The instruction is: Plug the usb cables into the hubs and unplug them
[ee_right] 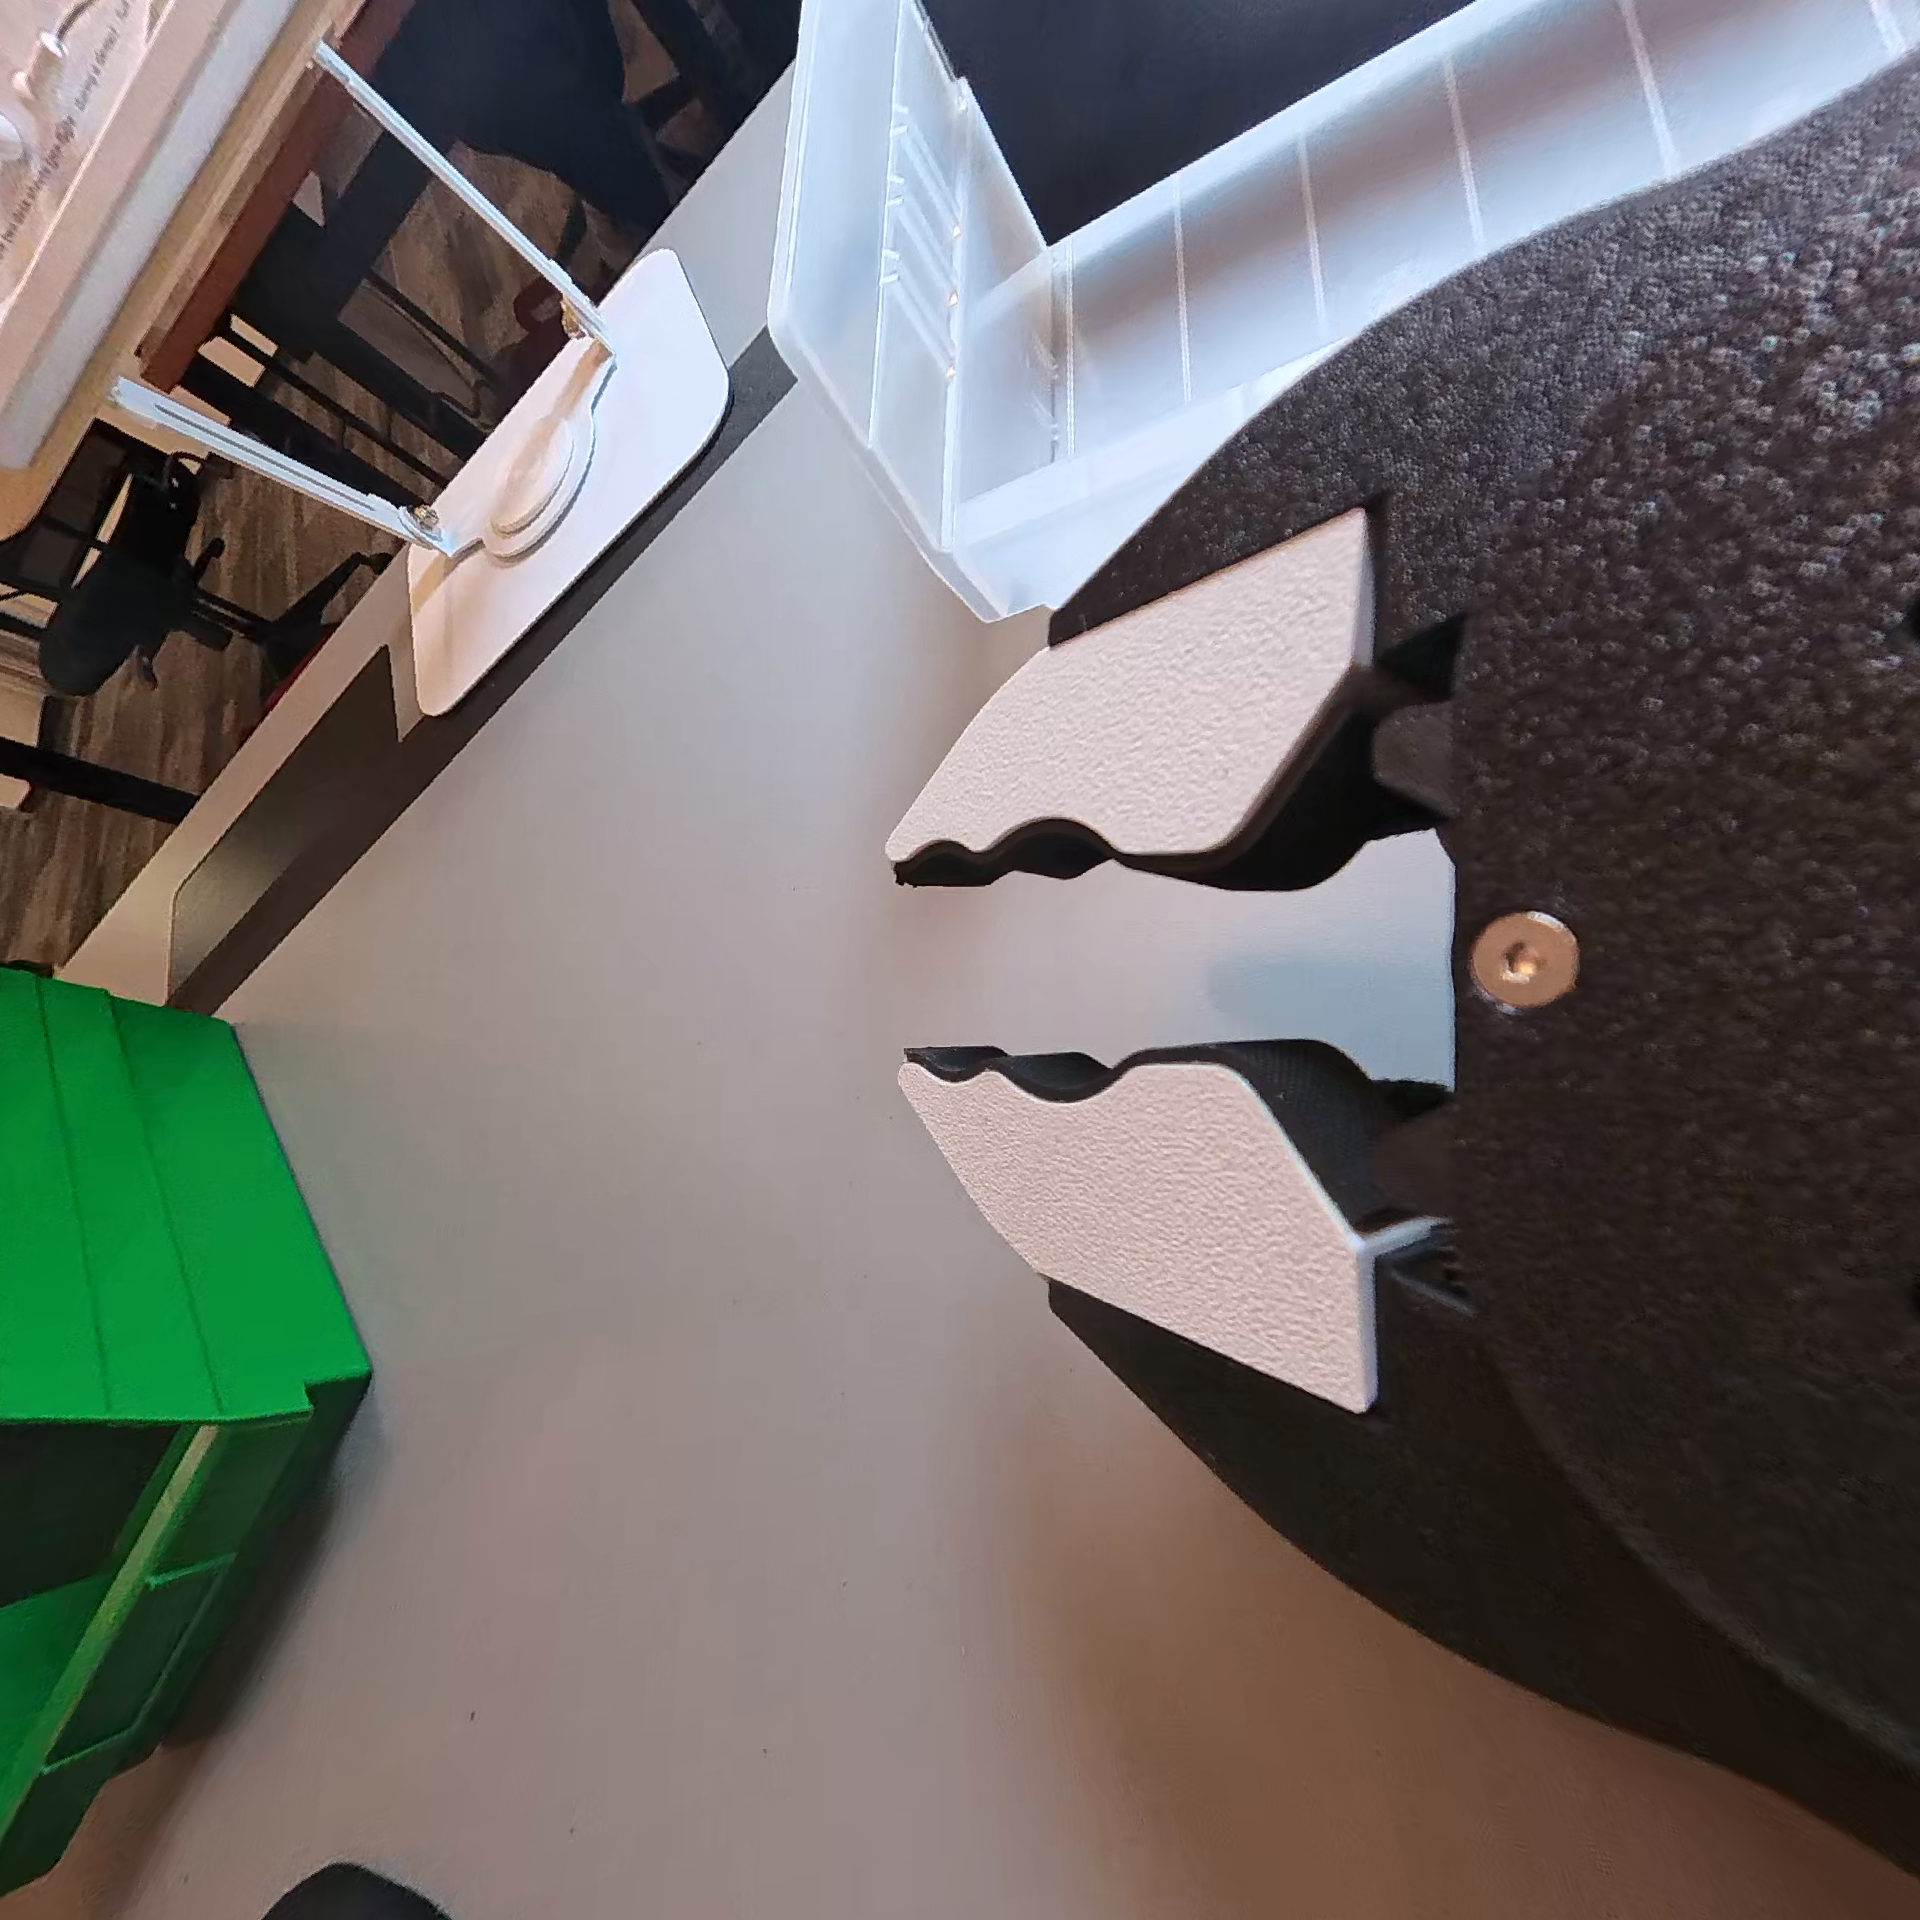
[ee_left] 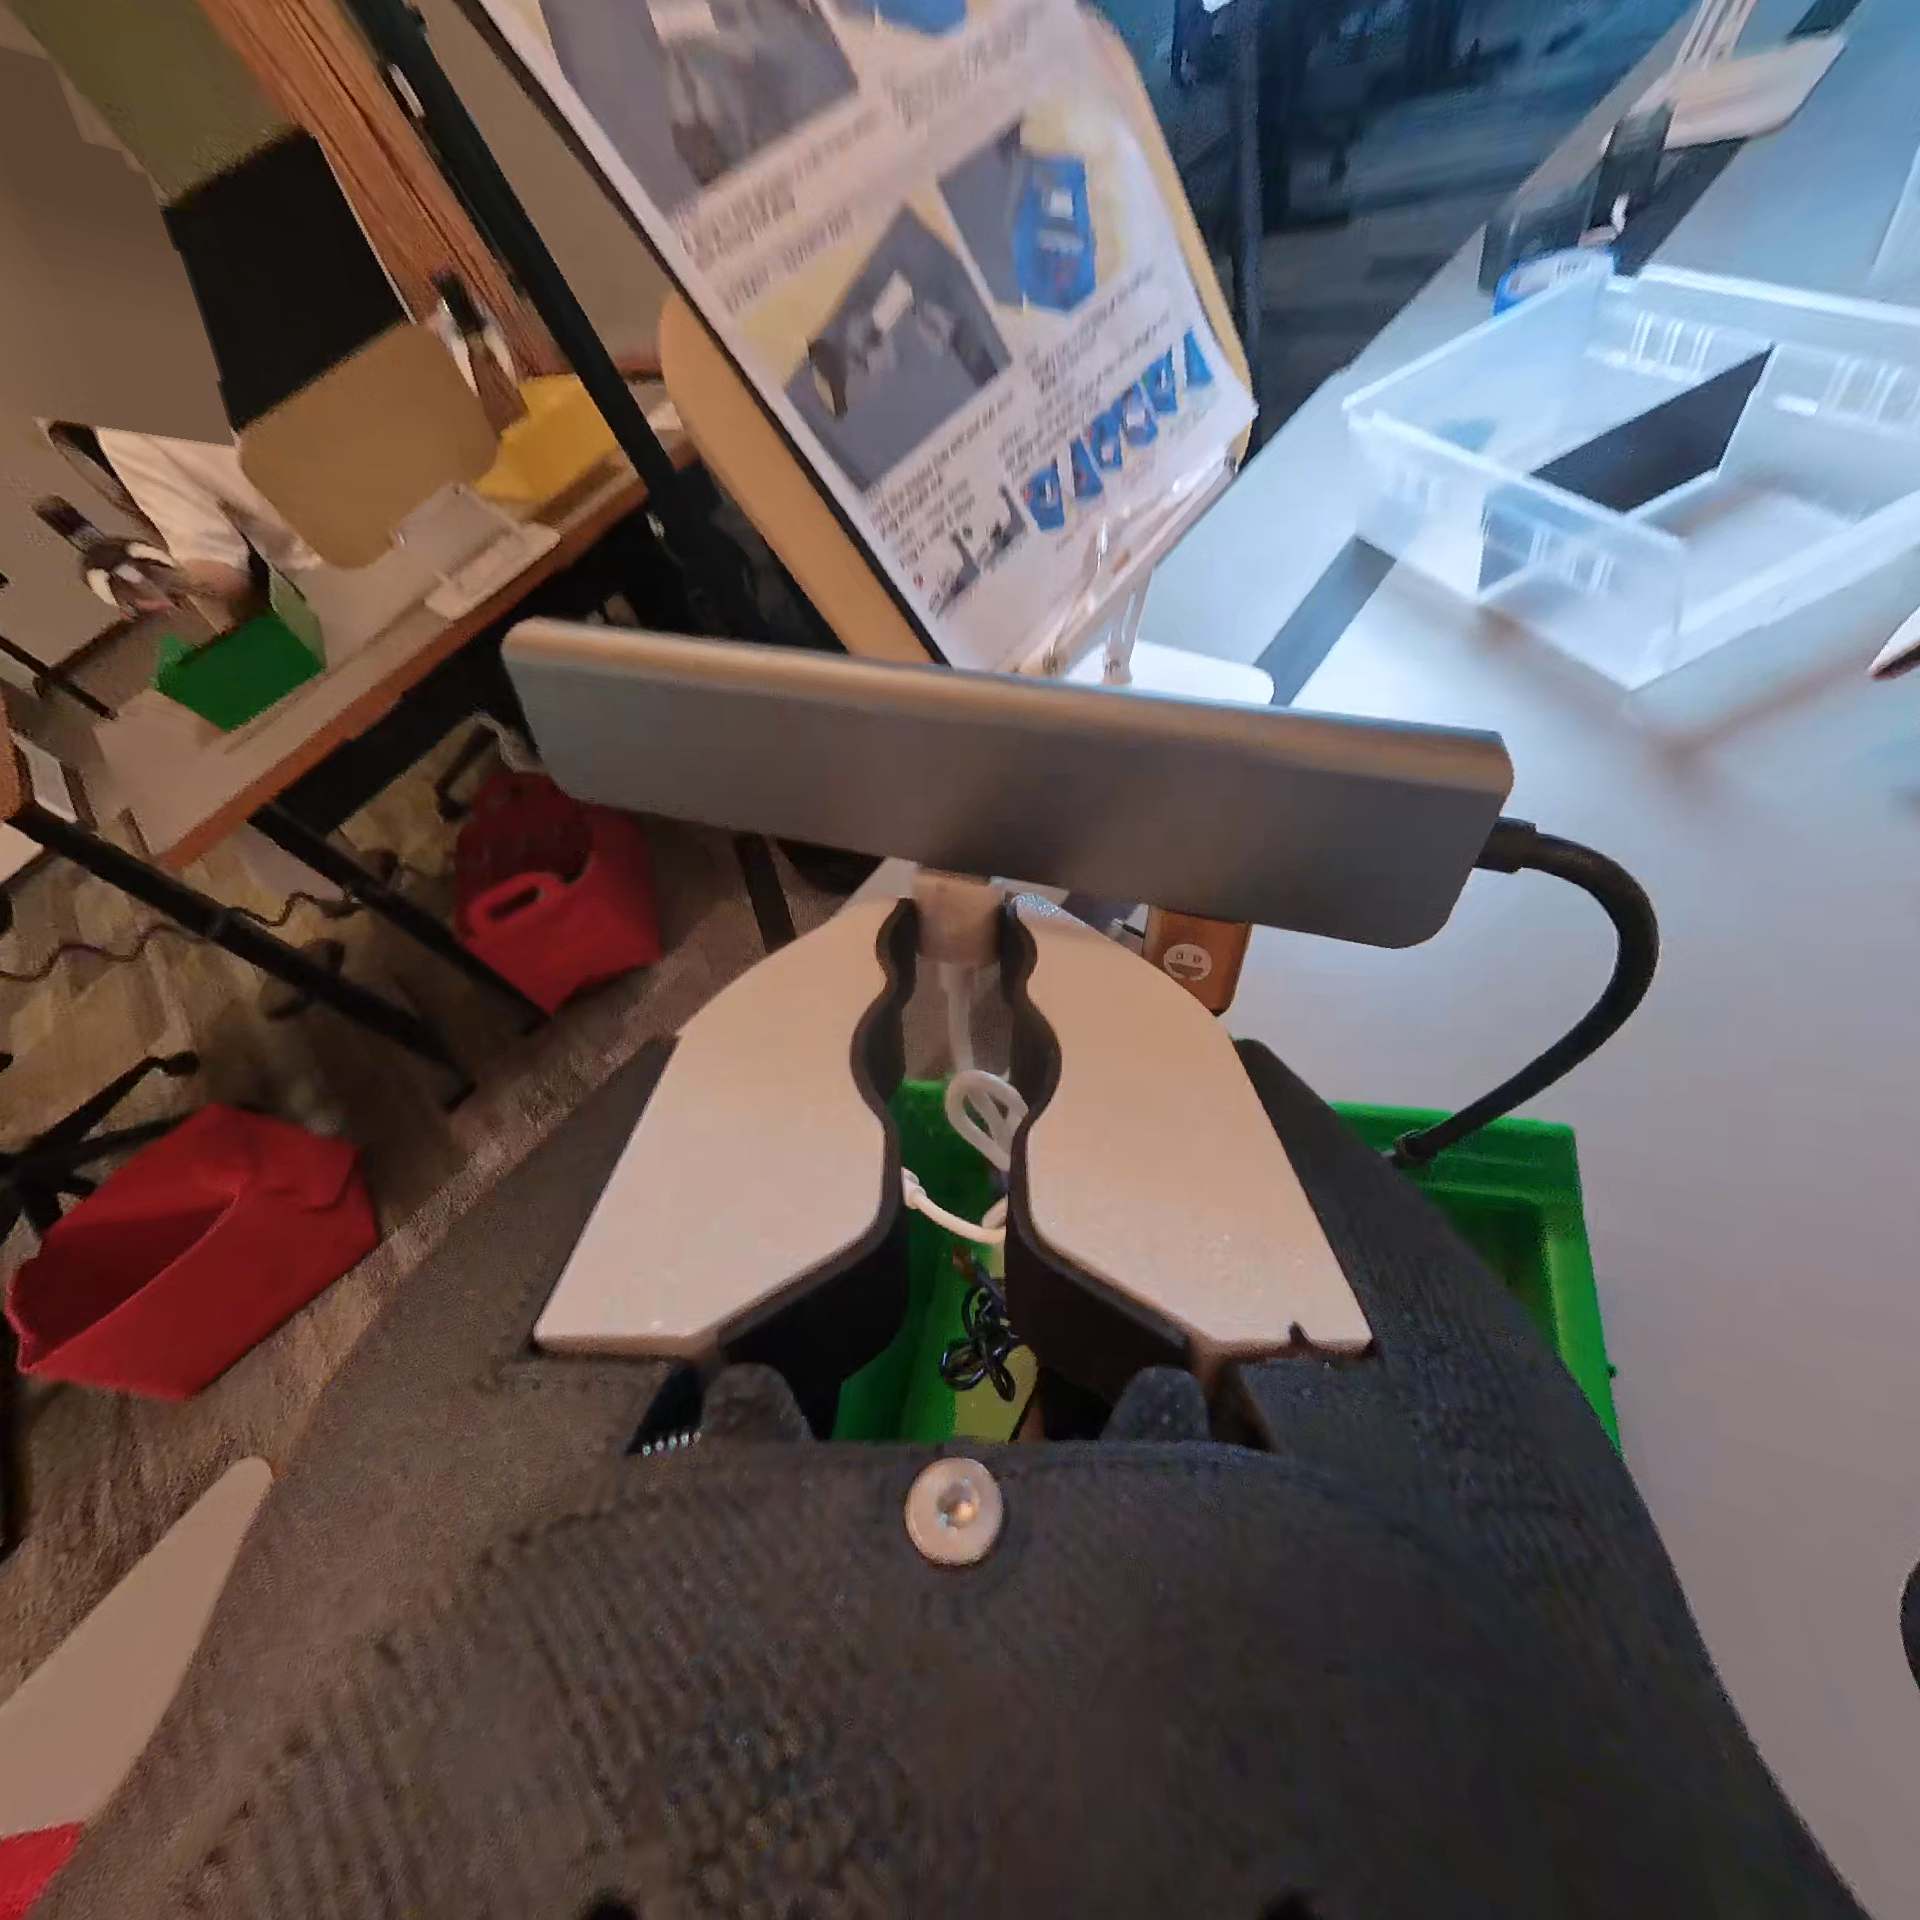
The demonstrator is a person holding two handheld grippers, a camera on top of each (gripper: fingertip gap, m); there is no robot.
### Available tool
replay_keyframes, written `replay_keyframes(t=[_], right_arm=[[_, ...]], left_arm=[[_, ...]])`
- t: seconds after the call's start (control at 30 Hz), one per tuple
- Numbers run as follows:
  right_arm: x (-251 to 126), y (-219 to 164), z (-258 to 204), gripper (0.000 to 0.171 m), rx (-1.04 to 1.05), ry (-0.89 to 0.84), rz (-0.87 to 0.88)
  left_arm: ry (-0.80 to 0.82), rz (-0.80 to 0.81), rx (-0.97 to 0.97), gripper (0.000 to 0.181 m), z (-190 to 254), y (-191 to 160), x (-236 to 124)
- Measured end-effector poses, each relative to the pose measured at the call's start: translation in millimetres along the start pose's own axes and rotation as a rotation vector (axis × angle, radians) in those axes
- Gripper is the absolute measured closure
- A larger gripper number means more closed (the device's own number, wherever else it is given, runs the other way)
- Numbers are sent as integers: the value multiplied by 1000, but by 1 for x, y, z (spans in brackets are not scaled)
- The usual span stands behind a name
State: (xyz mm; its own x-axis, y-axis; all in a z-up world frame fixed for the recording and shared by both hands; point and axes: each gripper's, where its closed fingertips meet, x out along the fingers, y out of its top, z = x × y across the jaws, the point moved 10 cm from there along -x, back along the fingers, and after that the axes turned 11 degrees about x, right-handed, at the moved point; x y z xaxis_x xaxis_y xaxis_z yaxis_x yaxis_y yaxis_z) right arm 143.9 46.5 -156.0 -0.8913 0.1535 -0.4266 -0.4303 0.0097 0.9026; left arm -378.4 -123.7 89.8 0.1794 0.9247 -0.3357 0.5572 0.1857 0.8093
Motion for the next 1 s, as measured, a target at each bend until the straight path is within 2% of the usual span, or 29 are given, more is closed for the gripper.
replay_keyframes(t=[0.3, 0.57, 0.67, 0.83, 1.0], right_arm=[[0, 0, -2, 142, -8, 3, 5], [-8, 8, -3, 141, -4, 13, 88], [-12, 12, -5, 140, -21, 1, 120], [-18, 23, -13, 135, -135, -51, 180], [-23, 52, -28, 126, -450, -172, 234]], left_arm=[[206, 174, 47, 166, -8, 65, -37], [264, 223, 168, 166, 53, 129, -27], [124, 172, 180, 166, 89, 136, -2], [-156, -33, 210, 165, 169, 112, 61], [-392, -100, 207, 165, 246, 91, 116]])
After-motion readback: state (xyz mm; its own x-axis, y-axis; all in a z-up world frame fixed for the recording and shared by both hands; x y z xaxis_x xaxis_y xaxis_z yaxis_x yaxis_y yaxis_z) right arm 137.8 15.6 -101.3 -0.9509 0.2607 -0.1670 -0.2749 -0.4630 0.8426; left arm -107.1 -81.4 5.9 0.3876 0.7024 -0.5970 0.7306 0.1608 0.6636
